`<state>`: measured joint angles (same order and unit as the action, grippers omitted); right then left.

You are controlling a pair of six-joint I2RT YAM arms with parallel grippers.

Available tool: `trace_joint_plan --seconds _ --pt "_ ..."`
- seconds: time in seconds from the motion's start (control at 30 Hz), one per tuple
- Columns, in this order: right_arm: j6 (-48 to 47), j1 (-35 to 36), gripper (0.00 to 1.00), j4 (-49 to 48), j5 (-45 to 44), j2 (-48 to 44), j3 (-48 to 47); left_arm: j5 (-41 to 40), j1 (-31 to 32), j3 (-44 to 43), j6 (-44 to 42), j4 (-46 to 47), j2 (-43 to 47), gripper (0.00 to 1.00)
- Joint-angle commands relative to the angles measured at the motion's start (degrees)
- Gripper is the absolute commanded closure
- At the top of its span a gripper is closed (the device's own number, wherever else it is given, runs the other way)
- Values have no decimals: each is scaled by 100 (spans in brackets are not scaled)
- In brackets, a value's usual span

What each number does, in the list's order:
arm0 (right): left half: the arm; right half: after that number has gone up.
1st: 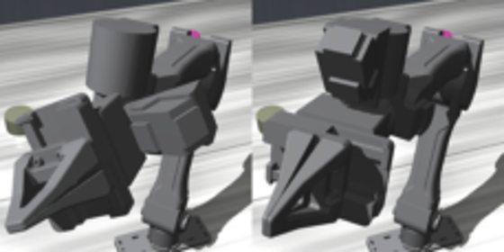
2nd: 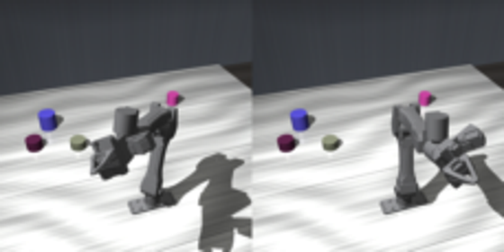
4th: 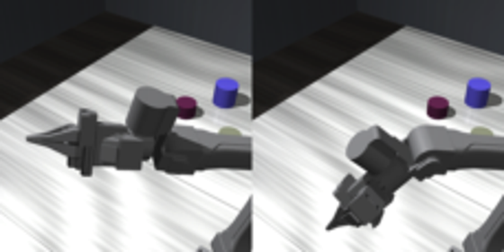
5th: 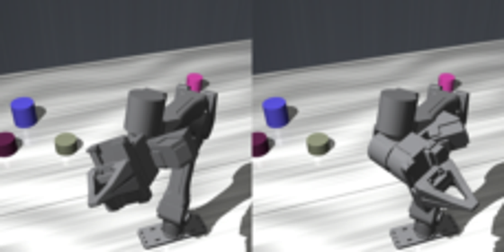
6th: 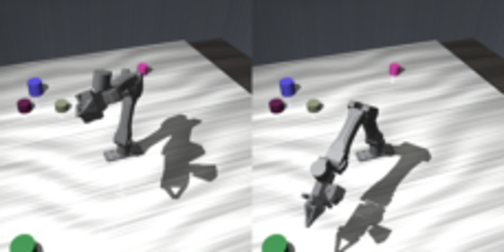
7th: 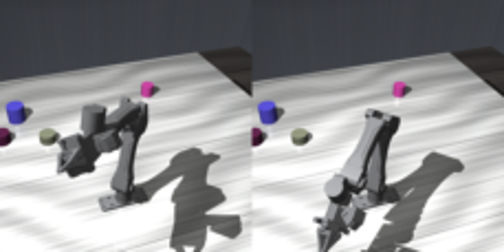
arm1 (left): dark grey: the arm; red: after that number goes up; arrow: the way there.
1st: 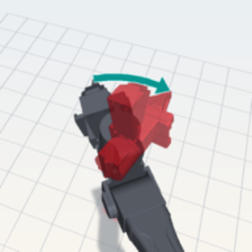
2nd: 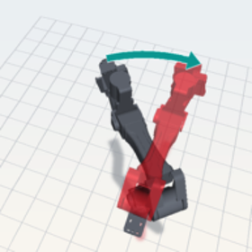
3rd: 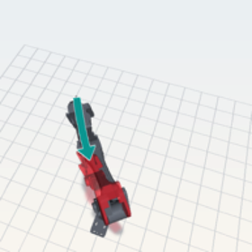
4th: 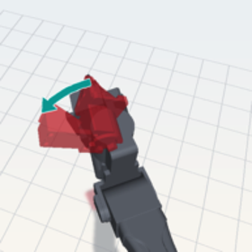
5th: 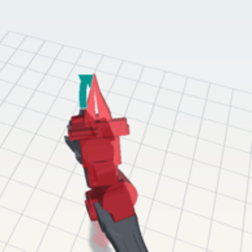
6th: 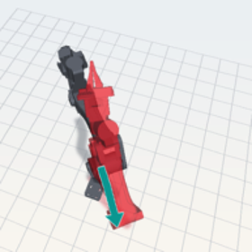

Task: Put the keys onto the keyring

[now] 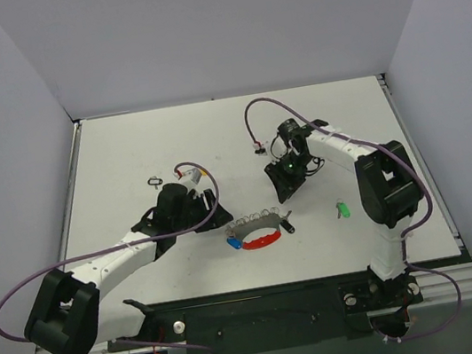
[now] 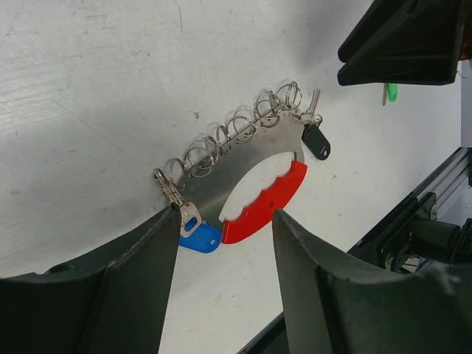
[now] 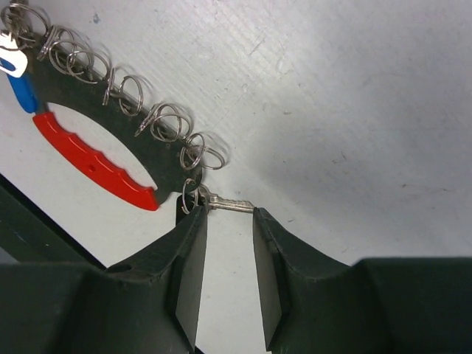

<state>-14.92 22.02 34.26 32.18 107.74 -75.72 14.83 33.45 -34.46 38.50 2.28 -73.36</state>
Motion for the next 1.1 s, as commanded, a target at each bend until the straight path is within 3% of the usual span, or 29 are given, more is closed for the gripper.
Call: trace_joint_plan --seconds 0.0,0.53,1.07 --pt "-679 320 72 484 -520 228 -363 46 21 -105 -44 246 129 38" --pt "-679 891 68 757 -1364 791 -786 -68 21 159 -18 158 604 37" --pt "-582 1103 64 968 -1056 915 -1128 -86 21 176 -36 141 613 37"
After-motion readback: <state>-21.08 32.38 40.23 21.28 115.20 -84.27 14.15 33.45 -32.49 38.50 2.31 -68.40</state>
